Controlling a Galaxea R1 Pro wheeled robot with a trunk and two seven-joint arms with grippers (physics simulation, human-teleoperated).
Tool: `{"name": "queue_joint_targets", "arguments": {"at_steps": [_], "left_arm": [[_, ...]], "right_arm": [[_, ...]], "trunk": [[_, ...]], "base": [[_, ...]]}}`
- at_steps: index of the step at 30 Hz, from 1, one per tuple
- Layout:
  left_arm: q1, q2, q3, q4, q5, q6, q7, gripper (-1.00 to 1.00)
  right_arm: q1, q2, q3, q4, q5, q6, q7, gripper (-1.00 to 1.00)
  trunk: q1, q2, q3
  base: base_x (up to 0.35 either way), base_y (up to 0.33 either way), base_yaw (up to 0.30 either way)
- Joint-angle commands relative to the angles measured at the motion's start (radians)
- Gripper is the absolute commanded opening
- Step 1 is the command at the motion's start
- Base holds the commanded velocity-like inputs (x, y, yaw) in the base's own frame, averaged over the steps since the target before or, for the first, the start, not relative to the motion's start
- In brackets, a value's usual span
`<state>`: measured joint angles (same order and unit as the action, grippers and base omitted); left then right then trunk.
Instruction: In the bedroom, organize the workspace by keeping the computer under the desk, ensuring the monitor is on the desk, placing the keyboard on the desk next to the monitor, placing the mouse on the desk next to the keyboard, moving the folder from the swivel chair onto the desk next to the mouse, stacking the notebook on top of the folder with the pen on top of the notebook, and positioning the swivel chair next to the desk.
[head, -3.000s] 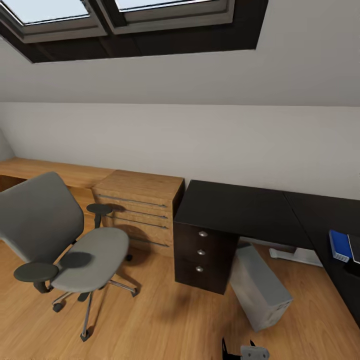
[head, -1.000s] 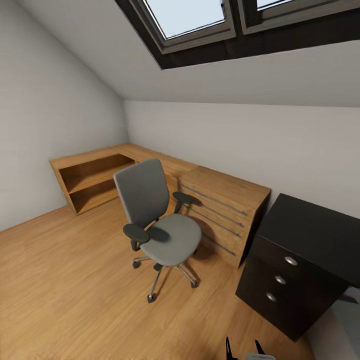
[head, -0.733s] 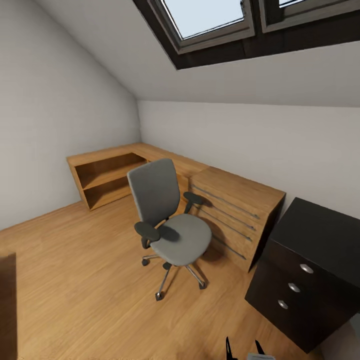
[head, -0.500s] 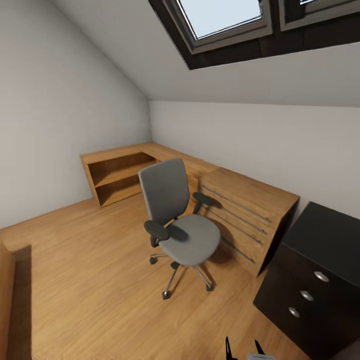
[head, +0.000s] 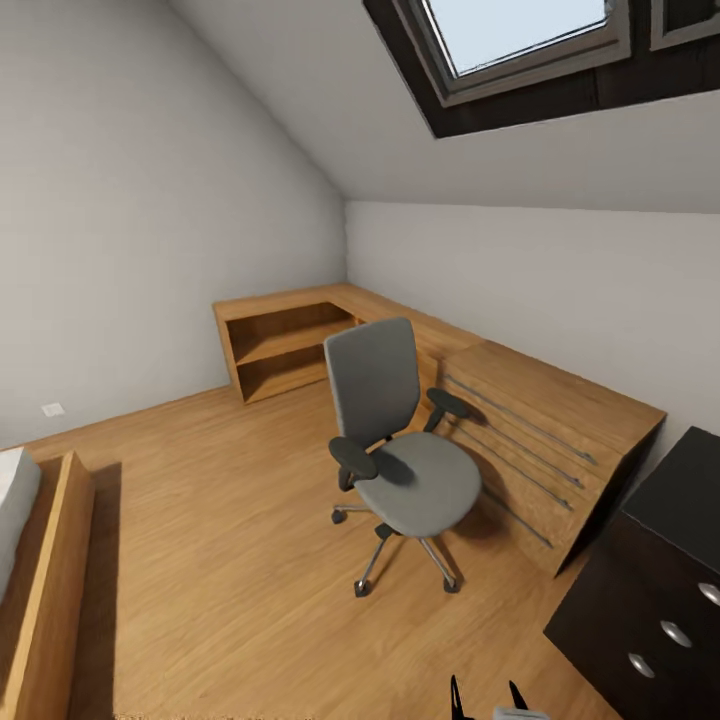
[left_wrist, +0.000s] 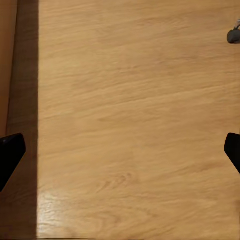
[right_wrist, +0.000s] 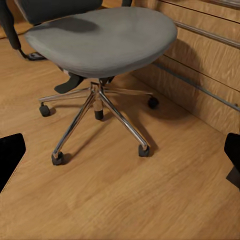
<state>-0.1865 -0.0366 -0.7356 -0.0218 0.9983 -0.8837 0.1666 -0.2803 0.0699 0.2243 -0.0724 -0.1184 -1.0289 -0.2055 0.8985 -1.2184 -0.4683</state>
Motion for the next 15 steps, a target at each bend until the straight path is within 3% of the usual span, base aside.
{"name": "queue_joint_targets", "arguments": {"at_steps": [1,15], "left_arm": [[-0.001,0.000,-0.008,0.000,-0.001,-0.001,0.011,1.00],[-0.001,-0.001,-0.008,0.000,-0.001,0.003,0.014,1.00]], "right_arm": [[-0.001,0.000,0.009,0.000,-0.010,-0.003,-0.001,1.00],[-0.001,0.001,0.009,0.000,-0.009,0.000,0.000,1.00]], "trunk": [[0.000,-0.001,-0.001],[0.000,-0.001,-0.001]], "base": [[0.000,0.000,0.278],[0.000,0.000,0.278]]}}
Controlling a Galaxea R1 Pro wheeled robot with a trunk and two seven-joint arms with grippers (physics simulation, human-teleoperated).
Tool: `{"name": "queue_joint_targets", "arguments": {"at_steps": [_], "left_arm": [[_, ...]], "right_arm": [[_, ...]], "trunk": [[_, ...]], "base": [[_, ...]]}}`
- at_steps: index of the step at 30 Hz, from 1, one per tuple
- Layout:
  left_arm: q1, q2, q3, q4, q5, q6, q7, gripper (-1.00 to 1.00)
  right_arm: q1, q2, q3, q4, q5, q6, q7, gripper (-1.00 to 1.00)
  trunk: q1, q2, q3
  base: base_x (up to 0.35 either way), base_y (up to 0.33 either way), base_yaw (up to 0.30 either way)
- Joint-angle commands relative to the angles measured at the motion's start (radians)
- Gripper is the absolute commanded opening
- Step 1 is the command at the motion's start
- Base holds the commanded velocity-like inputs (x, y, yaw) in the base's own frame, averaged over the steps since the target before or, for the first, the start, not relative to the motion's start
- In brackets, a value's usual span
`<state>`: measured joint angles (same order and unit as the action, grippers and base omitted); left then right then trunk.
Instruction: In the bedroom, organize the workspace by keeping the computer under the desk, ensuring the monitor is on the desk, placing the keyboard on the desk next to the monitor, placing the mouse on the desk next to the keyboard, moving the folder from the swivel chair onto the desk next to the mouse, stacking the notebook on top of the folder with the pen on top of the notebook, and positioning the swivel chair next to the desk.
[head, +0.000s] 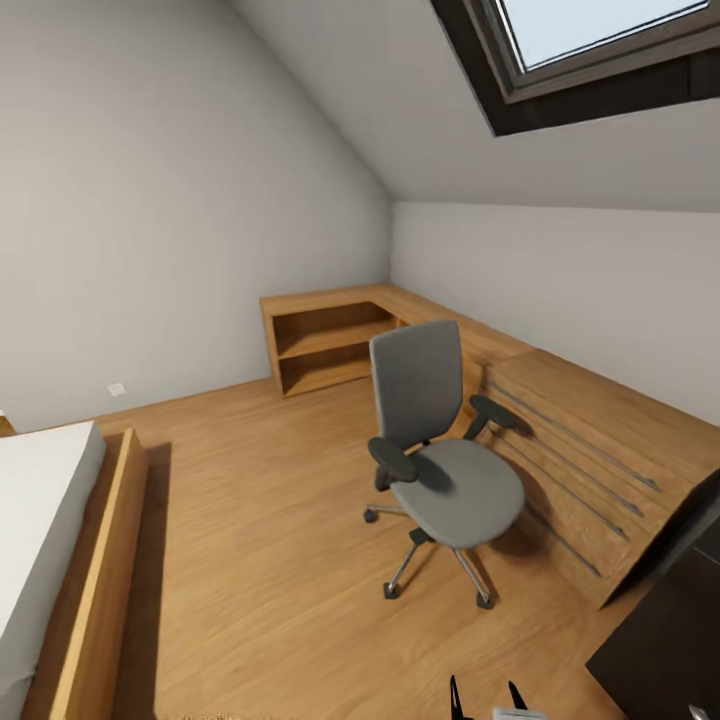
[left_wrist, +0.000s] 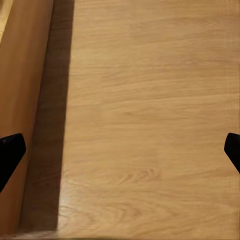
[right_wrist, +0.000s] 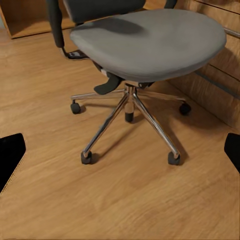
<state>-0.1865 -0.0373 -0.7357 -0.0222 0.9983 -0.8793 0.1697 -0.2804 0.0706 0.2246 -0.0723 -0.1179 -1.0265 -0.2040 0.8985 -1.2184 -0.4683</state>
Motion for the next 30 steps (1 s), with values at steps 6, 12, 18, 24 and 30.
{"name": "queue_joint_targets", "arguments": {"at_steps": [6,12,18,24,30], "left_arm": [[-0.001,-0.001,-0.008,0.000,-0.001,-0.006,0.011,1.00],[-0.001,-0.001,-0.008,-0.001,-0.001,-0.006,0.011,1.00],[-0.001,-0.001,-0.008,-0.001,-0.001,-0.004,0.012,1.00],[-0.001,-0.001,-0.008,-0.001,-0.001,-0.003,0.012,1.00],[-0.001,-0.001,-0.008,-0.001,-0.001,-0.003,0.013,1.00]], "right_arm": [[0.000,0.000,0.009,0.000,-0.010,-0.005,-0.002,1.00],[0.000,0.000,0.009,0.000,-0.009,-0.006,-0.002,1.00],[0.000,0.000,0.009,0.000,-0.009,-0.006,-0.002,1.00],[0.000,0.000,0.008,0.000,-0.009,-0.009,-0.002,1.00],[0.000,0.000,0.008,0.000,-0.009,-0.010,-0.002,1.00]], "trunk": [[0.000,-0.001,-0.001],[0.000,-0.001,-0.001],[0.000,-0.001,-0.001],[0.000,-0.001,0.000],[0.000,-0.001,0.003]], "base": [[0.002,0.002,0.278],[0.144,0.113,0.278],[0.260,0.177,0.278],[0.300,0.149,0.278],[0.245,0.051,0.272]]}}
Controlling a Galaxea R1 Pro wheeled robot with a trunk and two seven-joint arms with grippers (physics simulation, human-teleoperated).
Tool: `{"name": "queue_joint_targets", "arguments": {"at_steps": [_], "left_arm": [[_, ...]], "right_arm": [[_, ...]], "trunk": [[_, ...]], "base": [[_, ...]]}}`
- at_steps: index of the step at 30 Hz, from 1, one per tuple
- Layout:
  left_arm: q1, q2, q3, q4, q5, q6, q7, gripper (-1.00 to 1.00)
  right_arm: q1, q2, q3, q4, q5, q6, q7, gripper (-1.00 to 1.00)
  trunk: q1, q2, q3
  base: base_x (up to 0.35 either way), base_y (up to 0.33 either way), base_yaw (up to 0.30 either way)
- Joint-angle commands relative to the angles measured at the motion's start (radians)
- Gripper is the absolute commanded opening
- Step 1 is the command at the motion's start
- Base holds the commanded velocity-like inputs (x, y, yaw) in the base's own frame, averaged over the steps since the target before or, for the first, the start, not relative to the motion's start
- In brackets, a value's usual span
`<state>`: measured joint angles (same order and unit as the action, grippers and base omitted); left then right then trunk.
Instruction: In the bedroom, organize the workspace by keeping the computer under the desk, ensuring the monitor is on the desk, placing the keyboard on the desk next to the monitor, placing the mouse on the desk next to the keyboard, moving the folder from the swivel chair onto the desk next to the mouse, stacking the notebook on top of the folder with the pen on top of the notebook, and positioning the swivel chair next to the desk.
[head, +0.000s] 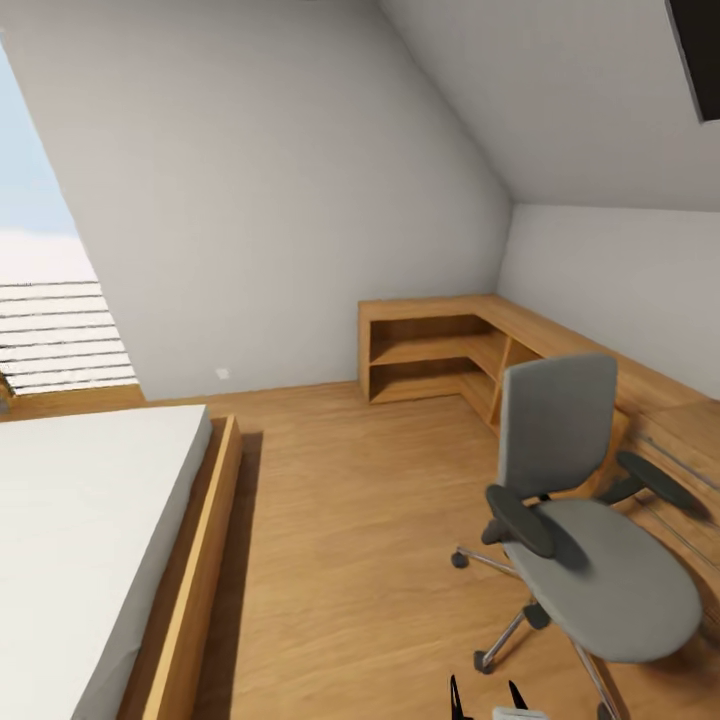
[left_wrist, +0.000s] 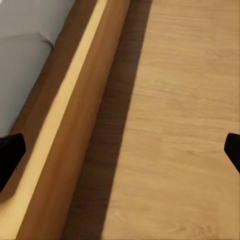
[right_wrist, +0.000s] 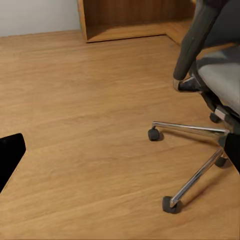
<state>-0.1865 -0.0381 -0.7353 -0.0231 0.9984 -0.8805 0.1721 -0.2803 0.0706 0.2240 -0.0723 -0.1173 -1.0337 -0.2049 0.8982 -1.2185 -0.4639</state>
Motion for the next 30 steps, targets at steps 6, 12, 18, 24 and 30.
{"name": "queue_joint_targets", "arguments": {"at_steps": [6,12,18,24,30], "left_arm": [[-0.001,0.000,-0.008,0.000,-0.001,-0.002,0.012,1.00],[-0.001,0.000,-0.009,0.000,-0.001,-0.002,0.011,1.00],[-0.001,0.000,-0.008,0.000,-0.001,-0.002,0.012,1.00],[-0.001,0.000,-0.008,0.000,-0.001,-0.002,0.011,1.00],[-0.001,0.000,-0.009,0.000,-0.001,-0.002,0.011,1.00]], "right_arm": [[-0.001,0.000,0.009,0.000,-0.010,-0.003,-0.002,1.00],[-0.001,0.000,0.009,0.000,-0.009,-0.003,-0.001,1.00],[0.000,-0.001,0.008,0.000,0.001,-0.003,-0.001,1.00],[-0.001,-0.001,0.008,0.000,0.012,-0.003,-0.002,1.00],[-0.001,-0.002,0.008,0.000,0.017,-0.003,-0.002,1.00]], "trunk": [[0.000,-0.001,0.004],[0.000,-0.001,0.011],[0.000,-0.001,0.019],[0.000,-0.001,0.028],[0.000,-0.001,0.036]], "base": [[0.073,0.012,0.241],[0.019,0.003,0.198],[0.054,0.001,0.146],[0.233,0.000,0.109],[0.298,0.000,0.084]]}}
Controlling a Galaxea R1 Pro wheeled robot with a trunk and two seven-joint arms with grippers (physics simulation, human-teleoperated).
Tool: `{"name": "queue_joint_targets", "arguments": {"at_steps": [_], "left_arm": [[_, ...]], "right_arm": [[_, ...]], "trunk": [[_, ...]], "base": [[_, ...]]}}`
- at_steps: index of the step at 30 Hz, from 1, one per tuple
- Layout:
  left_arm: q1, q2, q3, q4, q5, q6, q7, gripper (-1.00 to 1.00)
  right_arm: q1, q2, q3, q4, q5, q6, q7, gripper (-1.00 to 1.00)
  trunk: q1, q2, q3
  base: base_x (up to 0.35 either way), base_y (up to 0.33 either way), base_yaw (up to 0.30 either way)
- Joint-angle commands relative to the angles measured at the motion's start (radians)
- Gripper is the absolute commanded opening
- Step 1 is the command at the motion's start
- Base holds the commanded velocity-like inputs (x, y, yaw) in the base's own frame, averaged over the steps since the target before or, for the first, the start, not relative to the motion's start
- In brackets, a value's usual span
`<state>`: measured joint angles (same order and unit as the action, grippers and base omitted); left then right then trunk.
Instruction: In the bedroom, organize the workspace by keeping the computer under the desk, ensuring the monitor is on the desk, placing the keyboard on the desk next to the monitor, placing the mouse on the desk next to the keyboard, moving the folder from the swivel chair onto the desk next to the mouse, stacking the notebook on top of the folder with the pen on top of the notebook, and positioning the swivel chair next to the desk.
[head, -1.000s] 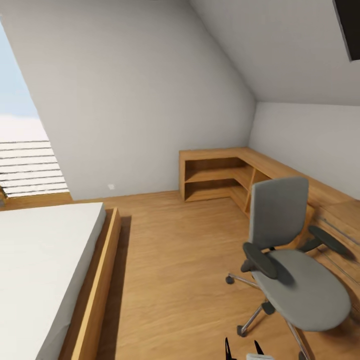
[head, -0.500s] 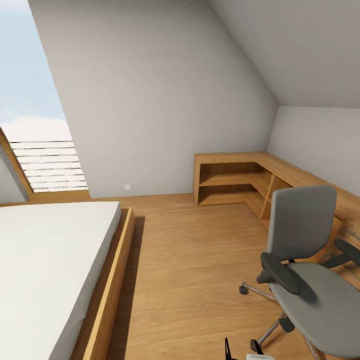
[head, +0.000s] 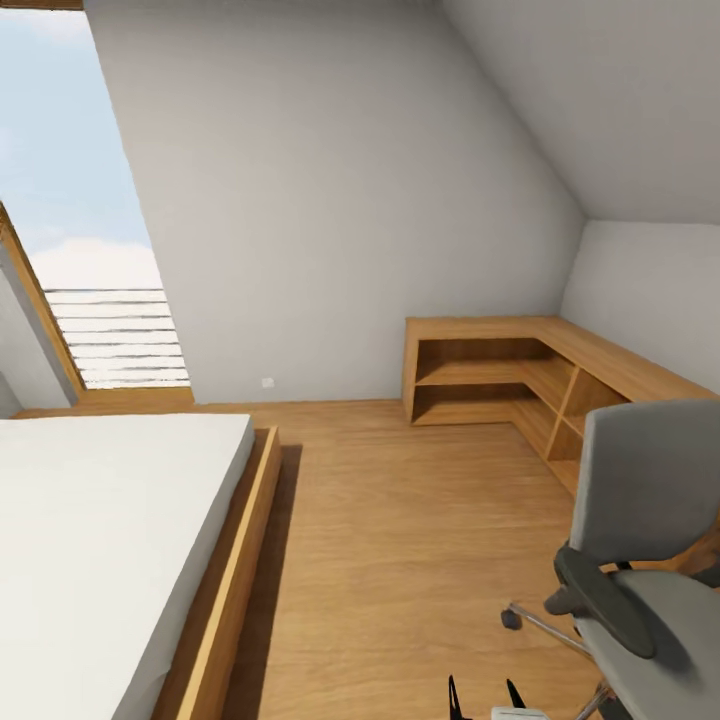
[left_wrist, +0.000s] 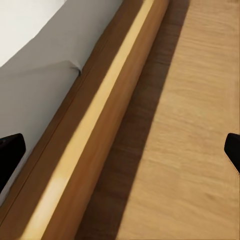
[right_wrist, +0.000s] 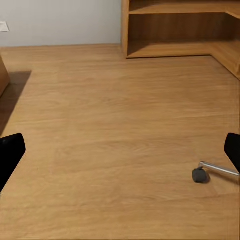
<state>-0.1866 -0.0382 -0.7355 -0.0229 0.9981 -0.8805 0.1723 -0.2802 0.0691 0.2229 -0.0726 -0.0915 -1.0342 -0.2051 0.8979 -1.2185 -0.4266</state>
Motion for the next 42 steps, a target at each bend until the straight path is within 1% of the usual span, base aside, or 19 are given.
{"name": "queue_joint_targets", "arguments": {"at_steps": [1,23,42], "left_arm": [[-0.001,0.000,-0.008,0.000,-0.001,-0.002,0.010,1.00],[-0.001,-0.001,-0.010,0.000,-0.001,0.000,0.009,1.00],[-0.001,-0.001,-0.010,0.000,-0.002,0.000,0.009,1.00]], "right_arm": [[-0.001,0.000,0.009,0.001,-0.009,-0.003,-0.002,1.00],[-0.001,-0.001,0.009,0.001,-0.009,0.004,-0.001,1.00],[-0.001,-0.002,0.009,0.001,-0.009,0.006,0.002,1.00]], "trunk": [[0.001,0.000,0.000],[0.001,0.000,0.003],[0.001,0.000,0.003]], "base": [[0.313,0.000,0.057],[0.320,-0.002,0.010],[0.321,-0.061,0.000]]}}
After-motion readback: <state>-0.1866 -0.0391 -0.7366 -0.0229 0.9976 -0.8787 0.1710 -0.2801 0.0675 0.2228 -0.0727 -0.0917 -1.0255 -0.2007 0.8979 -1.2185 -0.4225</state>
